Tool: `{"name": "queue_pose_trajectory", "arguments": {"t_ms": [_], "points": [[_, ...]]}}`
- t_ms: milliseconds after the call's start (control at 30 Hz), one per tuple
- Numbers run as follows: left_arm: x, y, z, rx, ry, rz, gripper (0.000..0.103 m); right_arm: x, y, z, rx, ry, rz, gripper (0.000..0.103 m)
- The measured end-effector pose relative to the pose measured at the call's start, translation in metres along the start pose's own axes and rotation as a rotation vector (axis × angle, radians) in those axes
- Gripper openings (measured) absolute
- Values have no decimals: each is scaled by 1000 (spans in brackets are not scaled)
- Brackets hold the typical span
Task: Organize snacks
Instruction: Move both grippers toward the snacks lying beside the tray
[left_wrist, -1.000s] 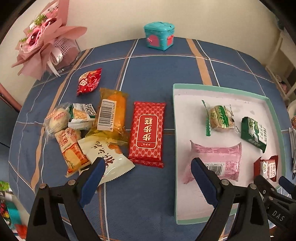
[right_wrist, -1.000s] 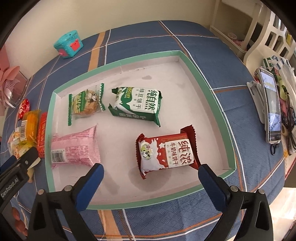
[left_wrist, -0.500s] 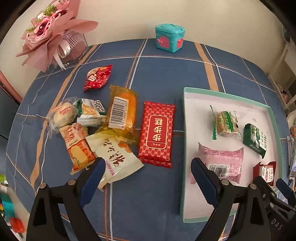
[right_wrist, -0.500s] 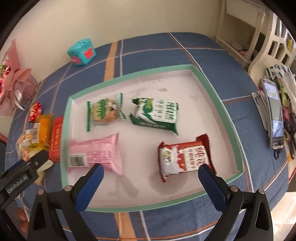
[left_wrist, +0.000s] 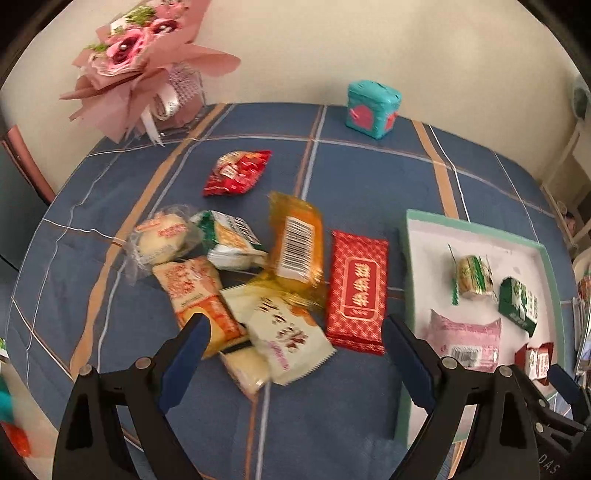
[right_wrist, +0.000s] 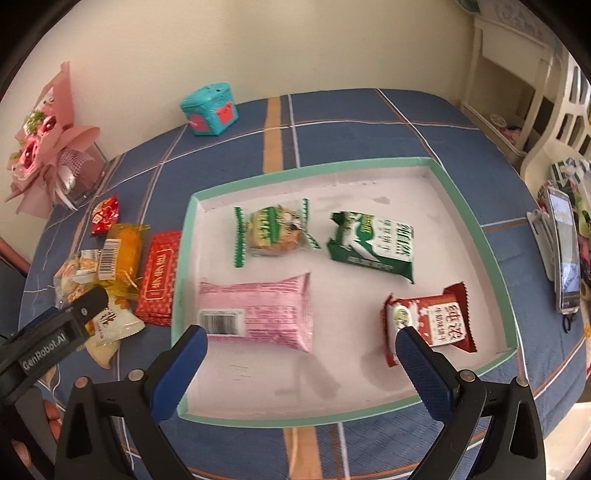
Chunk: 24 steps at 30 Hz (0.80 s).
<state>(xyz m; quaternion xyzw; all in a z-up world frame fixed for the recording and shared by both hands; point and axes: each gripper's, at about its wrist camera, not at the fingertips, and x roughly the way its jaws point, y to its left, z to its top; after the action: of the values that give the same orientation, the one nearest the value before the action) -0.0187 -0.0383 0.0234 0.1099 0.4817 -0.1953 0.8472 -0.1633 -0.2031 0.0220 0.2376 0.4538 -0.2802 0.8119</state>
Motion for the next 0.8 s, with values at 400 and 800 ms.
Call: {"name": "queue_pose_trajectory", "arguments": {"t_ms": [400, 800], "points": [[-10, 49, 10, -66, -64, 10, 94, -6, 61, -4, -143, -42, 44, 103], [-11, 89, 14, -72, -68, 6, 94, -5, 114, -9, -191, -24, 155, 103]]}}
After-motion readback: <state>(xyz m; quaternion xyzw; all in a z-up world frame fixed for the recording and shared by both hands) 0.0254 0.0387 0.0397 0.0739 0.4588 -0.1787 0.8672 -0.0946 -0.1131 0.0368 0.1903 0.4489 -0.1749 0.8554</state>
